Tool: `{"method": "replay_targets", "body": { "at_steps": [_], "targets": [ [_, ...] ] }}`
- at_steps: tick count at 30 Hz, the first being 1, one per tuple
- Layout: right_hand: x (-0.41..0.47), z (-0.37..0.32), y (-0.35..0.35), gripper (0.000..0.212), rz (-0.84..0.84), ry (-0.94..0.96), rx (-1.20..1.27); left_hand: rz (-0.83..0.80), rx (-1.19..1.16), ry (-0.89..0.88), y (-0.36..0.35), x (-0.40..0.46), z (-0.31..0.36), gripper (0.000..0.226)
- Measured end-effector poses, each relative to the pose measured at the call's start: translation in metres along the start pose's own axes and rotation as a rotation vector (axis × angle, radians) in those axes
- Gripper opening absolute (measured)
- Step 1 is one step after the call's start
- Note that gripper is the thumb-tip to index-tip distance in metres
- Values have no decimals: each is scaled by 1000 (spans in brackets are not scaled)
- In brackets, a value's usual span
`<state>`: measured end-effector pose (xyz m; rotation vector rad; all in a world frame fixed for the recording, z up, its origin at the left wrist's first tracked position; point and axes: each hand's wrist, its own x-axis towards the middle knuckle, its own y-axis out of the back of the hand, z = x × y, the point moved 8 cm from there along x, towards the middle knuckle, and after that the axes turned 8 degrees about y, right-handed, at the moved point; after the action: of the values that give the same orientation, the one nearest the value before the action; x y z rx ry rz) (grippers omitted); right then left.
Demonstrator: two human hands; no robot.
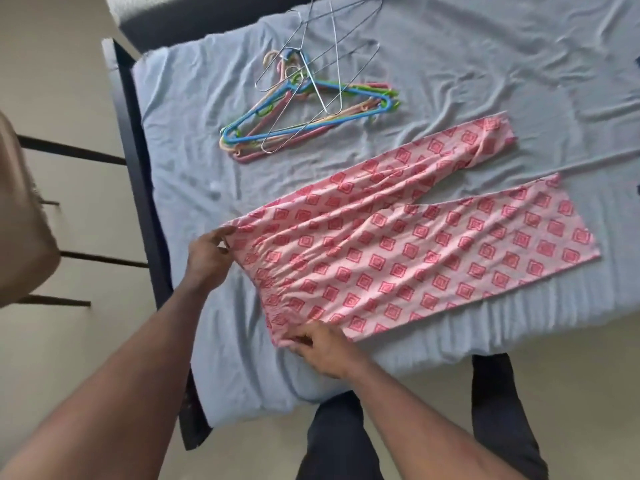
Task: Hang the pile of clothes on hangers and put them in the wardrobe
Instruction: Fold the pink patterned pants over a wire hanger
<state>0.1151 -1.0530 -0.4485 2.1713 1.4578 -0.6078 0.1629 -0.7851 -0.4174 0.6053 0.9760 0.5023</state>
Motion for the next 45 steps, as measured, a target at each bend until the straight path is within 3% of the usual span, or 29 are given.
{"method": "replay_targets", "body": {
  "at_steps": [4,8,14,21,23,26,29,34,38,41,45],
  "targets": [
    [4,3,-8,32,-35,-43,-18,-133,-57,81,-11,-8,-15,80],
    [3,-1,28,30,31,-34,55,-96,30,-14,-19,-19,1,72],
    [-23,42,178,30,365,-145,-5,-136,227,-196,-80,-51,59,36],
    [-141,146,371,38,790,-500,-284,-264,215,-232,-195,-90,151,39],
    [-175,178,406,40,816,-652,-281,-303,239,-283,-234,-100,182,40],
    [-198,210,435,24,679,-759,-387,-354,273,-359,-283,-115,229,39],
    [-185,207,464,18,601,-625,-475,-335,271,-395,-314,-117,274,35],
    [-119,165,515,28,560,-302,-356,-193,240,-437,-315,-93,338,13],
    [-57,126,564,26,564,-96,-292,-124,245,-374,-307,-54,369,18],
    [-17,109,585,28,556,-97,-75,-125,240,-316,-312,-40,380,32],
    [25,105,582,56,482,-139,12,-193,209,-280,-332,-39,387,36]
  ]
}}
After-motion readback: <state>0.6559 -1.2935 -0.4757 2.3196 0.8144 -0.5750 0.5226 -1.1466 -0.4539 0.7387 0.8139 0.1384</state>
